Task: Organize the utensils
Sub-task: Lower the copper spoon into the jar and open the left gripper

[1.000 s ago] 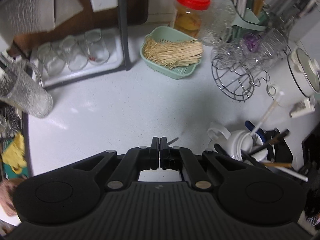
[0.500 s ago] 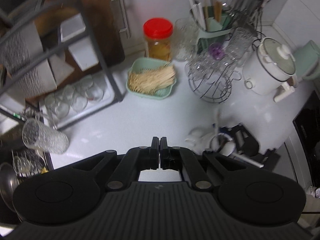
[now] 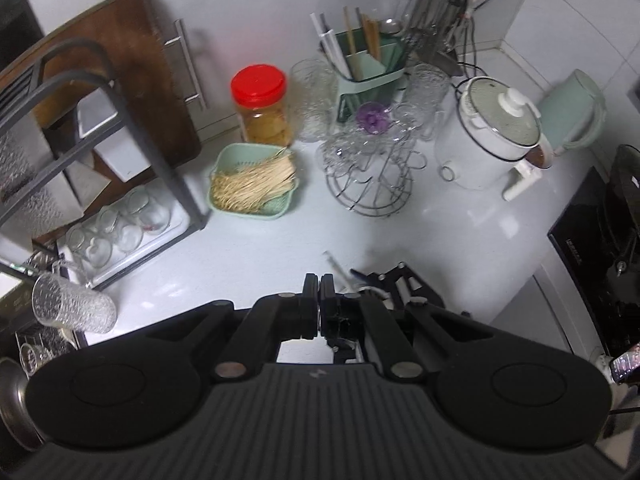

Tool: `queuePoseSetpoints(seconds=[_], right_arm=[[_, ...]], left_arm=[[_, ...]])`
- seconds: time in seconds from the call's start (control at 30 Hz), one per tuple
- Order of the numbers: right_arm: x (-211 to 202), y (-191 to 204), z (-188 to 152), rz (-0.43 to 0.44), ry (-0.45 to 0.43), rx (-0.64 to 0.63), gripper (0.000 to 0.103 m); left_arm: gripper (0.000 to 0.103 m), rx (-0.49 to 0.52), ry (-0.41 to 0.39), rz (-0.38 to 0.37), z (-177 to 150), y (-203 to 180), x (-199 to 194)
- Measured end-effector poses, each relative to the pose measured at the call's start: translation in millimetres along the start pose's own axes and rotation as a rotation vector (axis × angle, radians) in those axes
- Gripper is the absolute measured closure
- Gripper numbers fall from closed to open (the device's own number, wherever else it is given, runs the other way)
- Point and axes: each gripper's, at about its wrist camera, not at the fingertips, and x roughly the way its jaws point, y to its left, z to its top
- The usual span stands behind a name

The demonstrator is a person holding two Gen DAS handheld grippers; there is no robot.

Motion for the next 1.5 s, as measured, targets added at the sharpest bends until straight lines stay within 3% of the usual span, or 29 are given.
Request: queuePoseSetpoints(seconds=[0.2, 0.6, 0.83, 1.0, 1.1, 1.23, 1.3, 1.4, 1.5], right_arm=[[1, 0, 0, 0.001, -0.003, -0.001, 0.021], [-5, 3, -3, -0.002, -0.014, 0.005, 0.021], [-7, 3, -4, -0.005, -0.022, 0.012, 0.021], [-7, 2, -4, -0.002, -0.021, 0.006, 0.021], [-7, 1, -2, 0.002, -0.016, 0.009, 0.021], [-15, -10, 1, 0.014, -0.053, 0.038, 0.000], [-19, -16, 2, 0.046, -0.062, 0.052, 0.000], [-25, -25, 5, 0.097, -0.050, 0.060, 0.000], [-37, -32, 11, 0.131, -0.050, 0.055, 0.000]], left_arm=[[0.102, 0.029, -0.002, -0.025, 6, -15, 3], [0.102, 0.120, 0.087, -0.059, 11, -34, 61], [0.103, 0.136, 0.150, -0.064, 10, -44, 97], [0.103, 0.095, 0.170, -0.072, 4, -45, 115], [0.102, 0.044, 0.142, -0.069, 0, -39, 113], [0.102, -0.012, 0.052, -0.030, -11, -32, 98], [0.101, -0.045, -0.008, -0.009, -18, -32, 90], [0.092, -0.098, -0.097, 0.023, -34, -34, 77], [0.075, -0.186, -0.166, 0.036, -52, -34, 65]])
